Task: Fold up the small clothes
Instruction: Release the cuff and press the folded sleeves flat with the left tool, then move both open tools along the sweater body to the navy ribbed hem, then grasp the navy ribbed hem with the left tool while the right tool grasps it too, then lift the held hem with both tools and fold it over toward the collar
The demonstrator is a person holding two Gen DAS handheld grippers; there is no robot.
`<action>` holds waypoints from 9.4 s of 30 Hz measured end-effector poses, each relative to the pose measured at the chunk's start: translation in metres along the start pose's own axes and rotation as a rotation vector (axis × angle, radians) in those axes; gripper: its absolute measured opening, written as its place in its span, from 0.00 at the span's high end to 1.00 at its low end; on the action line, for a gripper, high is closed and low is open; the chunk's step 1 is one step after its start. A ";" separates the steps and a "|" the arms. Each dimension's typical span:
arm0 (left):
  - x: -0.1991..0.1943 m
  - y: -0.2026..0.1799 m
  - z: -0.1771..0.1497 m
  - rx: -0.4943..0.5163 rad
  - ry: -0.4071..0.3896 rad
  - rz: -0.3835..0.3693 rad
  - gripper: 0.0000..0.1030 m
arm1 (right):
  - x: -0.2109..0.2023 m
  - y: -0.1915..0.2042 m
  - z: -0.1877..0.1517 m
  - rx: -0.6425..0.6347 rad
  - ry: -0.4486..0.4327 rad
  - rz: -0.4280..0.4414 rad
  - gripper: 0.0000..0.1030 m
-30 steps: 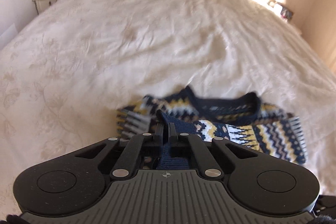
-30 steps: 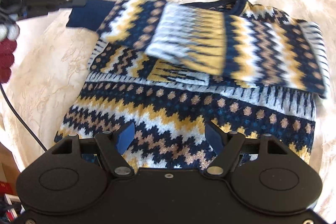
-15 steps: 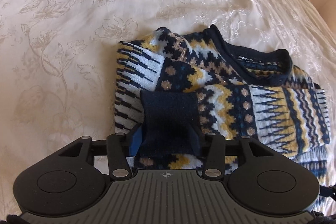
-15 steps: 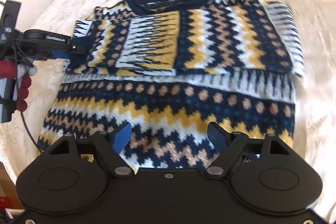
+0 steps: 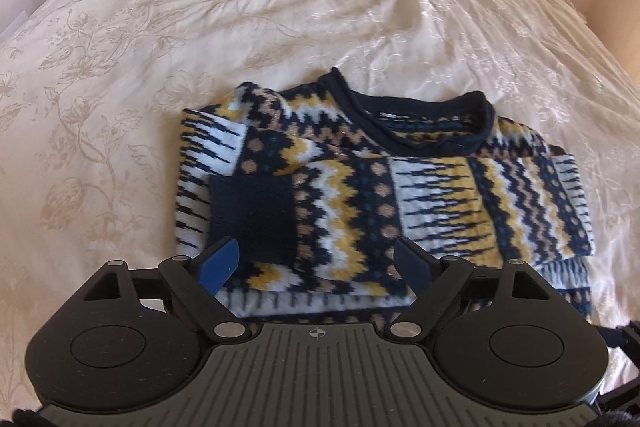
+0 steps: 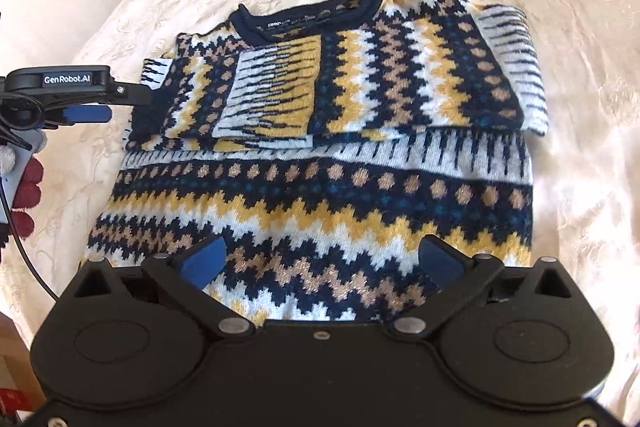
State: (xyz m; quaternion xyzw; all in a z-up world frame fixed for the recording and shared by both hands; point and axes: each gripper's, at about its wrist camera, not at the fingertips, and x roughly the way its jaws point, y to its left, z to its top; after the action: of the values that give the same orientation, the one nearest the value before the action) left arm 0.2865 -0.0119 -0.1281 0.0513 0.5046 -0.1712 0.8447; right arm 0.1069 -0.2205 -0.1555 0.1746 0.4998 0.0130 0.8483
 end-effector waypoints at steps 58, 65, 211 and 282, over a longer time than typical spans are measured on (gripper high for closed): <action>0.027 -0.046 -0.027 -0.096 0.057 0.049 0.00 | 0.012 -0.088 0.077 0.021 -0.055 -0.001 0.00; -0.011 -0.049 -0.045 -0.115 0.045 0.038 0.00 | -0.012 -0.078 0.045 0.042 -0.034 0.042 0.00; -0.170 0.054 -0.128 -0.186 -0.302 -0.245 0.94 | -0.133 -0.022 -0.071 0.307 -0.309 0.256 0.88; 0.062 0.064 0.044 -0.050 0.058 -0.090 0.69 | 0.069 -0.088 0.130 0.147 -0.110 -0.087 0.44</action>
State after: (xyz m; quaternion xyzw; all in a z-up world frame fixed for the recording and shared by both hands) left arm 0.3718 0.0222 -0.1668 0.0124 0.5346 -0.1948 0.8223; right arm 0.2389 -0.3266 -0.1834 0.2151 0.4591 -0.0700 0.8591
